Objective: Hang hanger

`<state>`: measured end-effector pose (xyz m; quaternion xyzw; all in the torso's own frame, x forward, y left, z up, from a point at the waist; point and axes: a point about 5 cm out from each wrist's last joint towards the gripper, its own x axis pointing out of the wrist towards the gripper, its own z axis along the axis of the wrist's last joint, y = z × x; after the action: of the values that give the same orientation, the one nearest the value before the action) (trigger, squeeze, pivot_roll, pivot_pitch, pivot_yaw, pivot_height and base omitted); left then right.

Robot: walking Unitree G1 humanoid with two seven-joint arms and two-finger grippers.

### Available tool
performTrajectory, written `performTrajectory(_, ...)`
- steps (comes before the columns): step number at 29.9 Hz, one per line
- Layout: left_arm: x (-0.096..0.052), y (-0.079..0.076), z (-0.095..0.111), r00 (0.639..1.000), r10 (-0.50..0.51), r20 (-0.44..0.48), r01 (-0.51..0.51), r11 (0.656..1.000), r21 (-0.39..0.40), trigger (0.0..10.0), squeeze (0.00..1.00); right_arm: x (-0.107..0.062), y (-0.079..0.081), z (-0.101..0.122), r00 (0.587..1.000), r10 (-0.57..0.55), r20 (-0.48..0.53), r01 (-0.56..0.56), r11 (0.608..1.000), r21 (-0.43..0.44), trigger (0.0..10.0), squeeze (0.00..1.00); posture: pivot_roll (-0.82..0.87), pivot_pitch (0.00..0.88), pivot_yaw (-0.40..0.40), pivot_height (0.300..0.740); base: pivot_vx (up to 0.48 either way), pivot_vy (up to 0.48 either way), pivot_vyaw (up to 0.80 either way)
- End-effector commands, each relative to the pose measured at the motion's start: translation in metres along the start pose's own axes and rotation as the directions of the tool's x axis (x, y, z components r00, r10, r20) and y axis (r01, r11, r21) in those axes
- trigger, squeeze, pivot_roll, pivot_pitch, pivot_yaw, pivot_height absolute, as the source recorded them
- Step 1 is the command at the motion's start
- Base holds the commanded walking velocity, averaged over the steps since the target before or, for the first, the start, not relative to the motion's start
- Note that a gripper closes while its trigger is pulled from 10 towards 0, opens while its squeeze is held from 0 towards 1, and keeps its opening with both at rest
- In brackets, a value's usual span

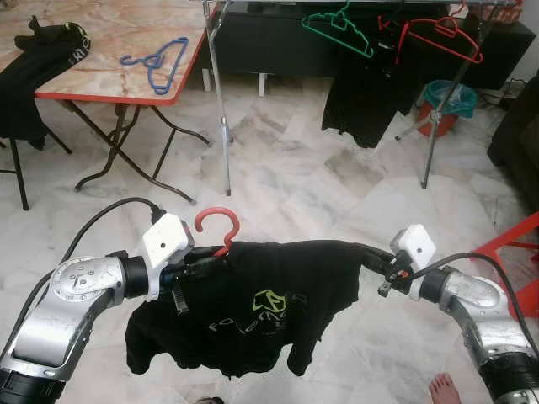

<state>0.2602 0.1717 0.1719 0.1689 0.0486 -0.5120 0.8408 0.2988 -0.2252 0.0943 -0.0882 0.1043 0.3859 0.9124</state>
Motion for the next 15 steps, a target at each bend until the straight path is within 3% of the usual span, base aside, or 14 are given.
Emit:
performTrajectory(1, 0.001, -0.001, 0.013, 0.999, -0.022, 0.038, 0.021, 0.999, 0.039, 10.0, 0.00, -0.001, -0.003, 0.002, 1.000, -0.010, 0.007, 0.010, 1.000, -0.011, 0.0, 0.00, 0.04, 0.109, -0.062, 0.740, 0.000, 0.000, 0.00)
performTrajectory(8, 0.002, -0.001, 0.013, 0.999, -0.018, 0.040, 0.016, 0.999, 0.041, 10.0, 0.00, 0.002, 0.001, 0.002, 1.000, 0.026, 0.013, -0.025, 1.000, -0.013, 0.0, 0.00, 0.05, 0.107, -0.062, 0.740, 0.000, 0.000, 0.00)
performTrajectory(15, -0.001, 0.005, 0.012, 0.999, 0.026, 0.032, -0.028, 0.998, 0.058, 10.0, 0.00, 0.001, -0.013, -0.009, 0.982, -0.134, -0.131, 0.124, 0.989, -0.085, 0.0, 0.00, 0.04, 0.105, -0.062, 0.740, 0.000, 0.000, 0.00)
